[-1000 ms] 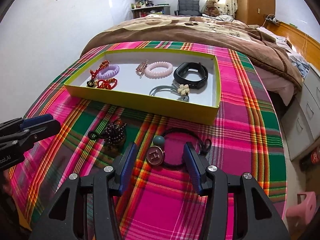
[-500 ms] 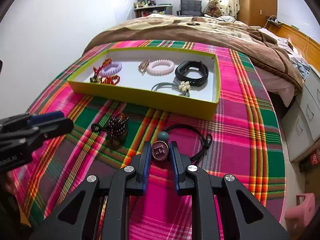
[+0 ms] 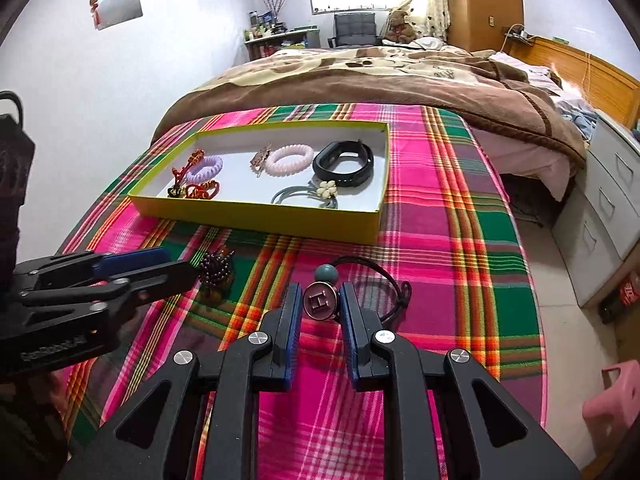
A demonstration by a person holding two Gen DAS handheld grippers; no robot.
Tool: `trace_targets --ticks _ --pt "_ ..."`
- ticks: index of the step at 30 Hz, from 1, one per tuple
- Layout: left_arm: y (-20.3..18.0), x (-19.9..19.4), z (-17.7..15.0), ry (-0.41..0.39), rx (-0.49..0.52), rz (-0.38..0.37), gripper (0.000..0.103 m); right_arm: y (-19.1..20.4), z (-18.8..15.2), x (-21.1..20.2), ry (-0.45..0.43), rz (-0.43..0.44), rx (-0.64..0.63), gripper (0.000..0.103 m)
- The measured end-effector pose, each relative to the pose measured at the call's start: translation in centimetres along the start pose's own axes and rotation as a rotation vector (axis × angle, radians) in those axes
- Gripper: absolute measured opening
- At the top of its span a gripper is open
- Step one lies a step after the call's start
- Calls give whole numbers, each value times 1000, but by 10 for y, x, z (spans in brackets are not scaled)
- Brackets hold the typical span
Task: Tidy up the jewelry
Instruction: 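Grasp the black bead bracelet with the left tool while the right holds the H-charm tie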
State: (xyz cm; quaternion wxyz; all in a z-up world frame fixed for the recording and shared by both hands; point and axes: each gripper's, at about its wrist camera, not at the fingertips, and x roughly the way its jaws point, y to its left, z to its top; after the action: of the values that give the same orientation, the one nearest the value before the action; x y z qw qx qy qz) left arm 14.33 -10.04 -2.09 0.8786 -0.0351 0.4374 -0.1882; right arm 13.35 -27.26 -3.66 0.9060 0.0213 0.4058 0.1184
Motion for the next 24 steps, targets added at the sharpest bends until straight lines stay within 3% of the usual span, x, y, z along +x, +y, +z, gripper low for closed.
trace_targets --ticks 6,10,24 --pt "-10 23 3 54 30 40 38 -5 -2 -4 -7 4 15 19" --pt "-13 28 2 41 50 102 38 -5 -1 -3 -10 5 17 19" --pt "-8 35 2 38 44 112 38 -1 0 -1 -1 -18 4 19"
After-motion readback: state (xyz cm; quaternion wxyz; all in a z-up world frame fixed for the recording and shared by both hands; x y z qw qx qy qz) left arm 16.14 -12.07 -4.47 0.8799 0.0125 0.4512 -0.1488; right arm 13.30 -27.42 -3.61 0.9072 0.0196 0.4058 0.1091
